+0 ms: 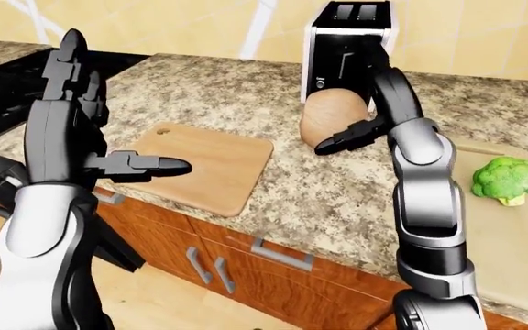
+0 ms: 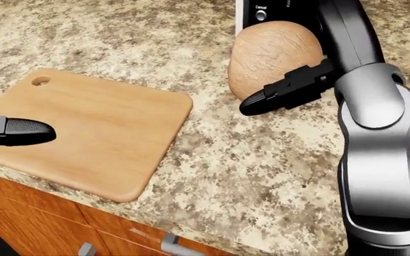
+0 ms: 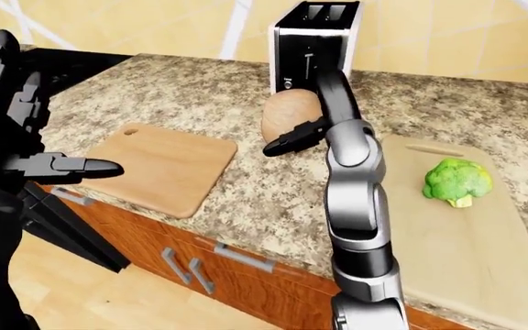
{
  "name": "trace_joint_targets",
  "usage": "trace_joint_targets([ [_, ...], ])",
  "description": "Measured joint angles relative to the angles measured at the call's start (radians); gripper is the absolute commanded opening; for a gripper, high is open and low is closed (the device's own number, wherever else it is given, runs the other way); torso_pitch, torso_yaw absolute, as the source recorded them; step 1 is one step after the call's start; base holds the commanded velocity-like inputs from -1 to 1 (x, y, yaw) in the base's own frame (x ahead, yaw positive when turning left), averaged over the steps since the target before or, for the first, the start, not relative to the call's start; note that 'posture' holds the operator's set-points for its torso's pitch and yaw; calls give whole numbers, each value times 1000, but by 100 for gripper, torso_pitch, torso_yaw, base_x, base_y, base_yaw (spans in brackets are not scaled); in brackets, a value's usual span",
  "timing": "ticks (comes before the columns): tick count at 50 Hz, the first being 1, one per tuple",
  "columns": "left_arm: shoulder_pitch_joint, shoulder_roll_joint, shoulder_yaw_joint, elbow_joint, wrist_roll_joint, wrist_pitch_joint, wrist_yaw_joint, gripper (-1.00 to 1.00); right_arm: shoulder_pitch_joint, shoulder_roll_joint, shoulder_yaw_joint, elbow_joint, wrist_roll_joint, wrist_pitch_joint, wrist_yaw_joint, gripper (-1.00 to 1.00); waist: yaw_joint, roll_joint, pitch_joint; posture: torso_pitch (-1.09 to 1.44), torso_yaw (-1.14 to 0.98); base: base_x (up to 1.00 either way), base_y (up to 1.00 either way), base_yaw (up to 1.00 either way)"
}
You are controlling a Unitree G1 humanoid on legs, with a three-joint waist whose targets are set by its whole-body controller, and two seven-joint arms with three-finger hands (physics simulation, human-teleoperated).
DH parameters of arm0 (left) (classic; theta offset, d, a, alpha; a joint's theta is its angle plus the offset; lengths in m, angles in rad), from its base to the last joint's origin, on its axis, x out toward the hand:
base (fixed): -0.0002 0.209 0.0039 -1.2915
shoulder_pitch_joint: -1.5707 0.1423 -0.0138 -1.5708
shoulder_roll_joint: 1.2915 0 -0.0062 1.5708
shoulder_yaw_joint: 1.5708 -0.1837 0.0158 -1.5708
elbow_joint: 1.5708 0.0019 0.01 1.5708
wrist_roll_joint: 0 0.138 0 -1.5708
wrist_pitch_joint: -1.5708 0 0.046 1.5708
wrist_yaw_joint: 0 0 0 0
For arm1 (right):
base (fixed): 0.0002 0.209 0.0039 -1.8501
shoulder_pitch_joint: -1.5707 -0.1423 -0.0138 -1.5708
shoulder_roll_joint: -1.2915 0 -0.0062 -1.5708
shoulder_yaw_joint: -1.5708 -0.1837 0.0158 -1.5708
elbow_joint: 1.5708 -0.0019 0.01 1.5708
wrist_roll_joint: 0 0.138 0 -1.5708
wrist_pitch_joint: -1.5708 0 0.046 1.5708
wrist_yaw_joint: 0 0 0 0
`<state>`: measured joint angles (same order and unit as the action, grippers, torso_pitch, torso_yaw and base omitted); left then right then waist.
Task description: Place the broccoli and the coconut on separate cutting boards.
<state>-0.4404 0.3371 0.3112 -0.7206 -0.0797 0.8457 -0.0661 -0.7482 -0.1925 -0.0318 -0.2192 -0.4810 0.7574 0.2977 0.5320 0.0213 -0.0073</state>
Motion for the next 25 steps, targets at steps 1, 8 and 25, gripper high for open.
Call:
trace_joint_targets([
  [1,1,0,-1,0,0,-1,0,100,0,0,1,0,-9,-3,6,100,0,0,0,0,47,0,0,0],
  [8,11,-2,2,-2,0,-5,-3,100,6,6,5,-4,-69,-27,44,100,0,-2,-3,0,47,0,0,0],
  [25,23,-8,3,7,6,-23,-5,100,15,16,-1,66,-136,-97,72,100,-1,-12,-10,0,47,0,0,0],
])
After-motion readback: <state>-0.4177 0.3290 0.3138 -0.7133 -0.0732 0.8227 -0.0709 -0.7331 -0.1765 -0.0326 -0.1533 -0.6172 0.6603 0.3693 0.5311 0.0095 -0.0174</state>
